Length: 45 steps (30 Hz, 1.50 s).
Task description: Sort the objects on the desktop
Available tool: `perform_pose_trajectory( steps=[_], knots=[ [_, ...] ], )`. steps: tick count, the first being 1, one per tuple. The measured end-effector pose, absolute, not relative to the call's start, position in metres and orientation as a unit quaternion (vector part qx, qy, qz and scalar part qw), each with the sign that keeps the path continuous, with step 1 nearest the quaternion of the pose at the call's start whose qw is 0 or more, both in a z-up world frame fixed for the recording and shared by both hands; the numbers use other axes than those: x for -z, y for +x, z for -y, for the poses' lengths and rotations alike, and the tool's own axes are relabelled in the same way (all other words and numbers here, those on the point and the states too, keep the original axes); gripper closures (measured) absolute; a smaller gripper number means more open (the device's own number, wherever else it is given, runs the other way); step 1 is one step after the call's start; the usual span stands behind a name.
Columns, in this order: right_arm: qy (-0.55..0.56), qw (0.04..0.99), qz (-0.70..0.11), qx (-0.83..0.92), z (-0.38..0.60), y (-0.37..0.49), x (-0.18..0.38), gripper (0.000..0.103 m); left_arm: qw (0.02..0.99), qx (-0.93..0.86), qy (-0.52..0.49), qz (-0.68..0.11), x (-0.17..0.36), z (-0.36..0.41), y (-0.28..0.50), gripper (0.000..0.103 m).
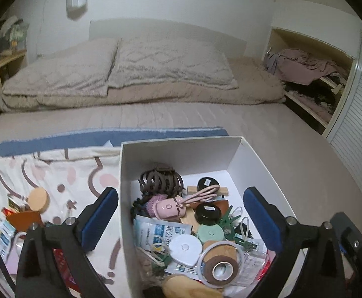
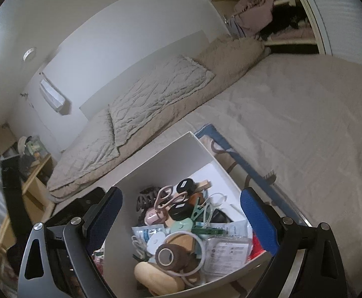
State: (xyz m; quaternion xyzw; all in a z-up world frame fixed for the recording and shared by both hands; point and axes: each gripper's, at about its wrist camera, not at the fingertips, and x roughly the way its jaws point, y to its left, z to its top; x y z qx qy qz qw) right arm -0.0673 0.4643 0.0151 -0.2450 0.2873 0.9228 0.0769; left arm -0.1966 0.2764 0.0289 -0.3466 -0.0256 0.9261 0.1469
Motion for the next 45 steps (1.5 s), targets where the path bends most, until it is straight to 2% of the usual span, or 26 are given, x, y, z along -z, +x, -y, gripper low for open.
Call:
perform_pose_trajectory(
  steps=[4, 6, 21, 45],
  knots=[
    [-0.238, 0.087, -0.265, -0.93, -0.461, -0.064, -0.021, 0.007, 0.148, -0.934, -0.324, 0.018, -0.038, -0.269, -0.185, 0.001],
    [-0.237, 0.086, -0.255, -0.933, -0.459, -0.063, -0.023, 0.0, 0.149, -0.937, -0.316, 0.016, -0.043, -0.264, -0.179, 0.001],
    [-0.21, 0.079, -0.166, -0.96, -0.418, -0.043, -0.06, 0.0, 0.141, -0.953, -0.269, 0.008, -0.074, -0.218, -0.134, 0.001],
    [-0.224, 0.057, -0.119, -0.966, -0.352, 0.021, -0.054, 0.0, 0.151, -0.962, -0.225, -0.01, -0.087, -0.149, -0.051, 0.001]
  ],
)
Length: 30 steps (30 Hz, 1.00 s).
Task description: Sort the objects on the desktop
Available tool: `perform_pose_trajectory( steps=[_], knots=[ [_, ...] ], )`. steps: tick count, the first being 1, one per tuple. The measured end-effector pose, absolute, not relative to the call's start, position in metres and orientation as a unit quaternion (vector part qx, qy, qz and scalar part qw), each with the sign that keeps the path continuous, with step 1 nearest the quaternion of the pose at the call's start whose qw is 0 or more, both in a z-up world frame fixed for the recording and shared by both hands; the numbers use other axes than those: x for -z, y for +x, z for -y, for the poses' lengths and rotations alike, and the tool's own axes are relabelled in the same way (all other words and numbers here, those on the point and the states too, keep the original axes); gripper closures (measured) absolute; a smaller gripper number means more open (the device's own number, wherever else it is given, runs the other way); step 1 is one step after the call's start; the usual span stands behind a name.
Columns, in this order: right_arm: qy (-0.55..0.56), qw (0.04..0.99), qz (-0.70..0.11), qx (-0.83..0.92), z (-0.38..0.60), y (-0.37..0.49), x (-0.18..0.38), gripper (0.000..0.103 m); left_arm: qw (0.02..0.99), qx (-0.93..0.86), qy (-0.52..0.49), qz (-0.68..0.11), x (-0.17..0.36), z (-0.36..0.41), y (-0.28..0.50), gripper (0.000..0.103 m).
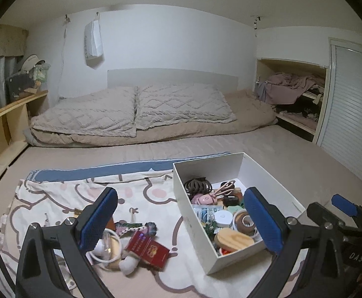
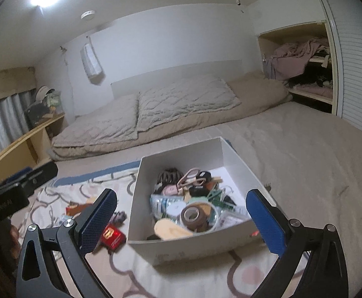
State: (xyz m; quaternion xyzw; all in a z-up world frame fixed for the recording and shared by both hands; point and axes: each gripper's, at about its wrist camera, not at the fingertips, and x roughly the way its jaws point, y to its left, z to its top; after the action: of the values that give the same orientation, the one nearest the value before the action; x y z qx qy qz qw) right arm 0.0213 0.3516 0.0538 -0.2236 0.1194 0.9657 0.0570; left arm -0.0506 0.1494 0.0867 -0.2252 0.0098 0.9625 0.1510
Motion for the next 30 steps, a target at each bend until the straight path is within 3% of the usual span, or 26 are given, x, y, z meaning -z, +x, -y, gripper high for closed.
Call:
perform_pose_trajectory(
  steps=[30],
  knots=[
    [-0.193, 0.079, -0.063, -0.976, -0.3, 0.078, -0.041, 0.0, 0.164, -0.953, -0.254, -0.012, -0.046, -0.093, -0.002, 0.001]
  ],
)
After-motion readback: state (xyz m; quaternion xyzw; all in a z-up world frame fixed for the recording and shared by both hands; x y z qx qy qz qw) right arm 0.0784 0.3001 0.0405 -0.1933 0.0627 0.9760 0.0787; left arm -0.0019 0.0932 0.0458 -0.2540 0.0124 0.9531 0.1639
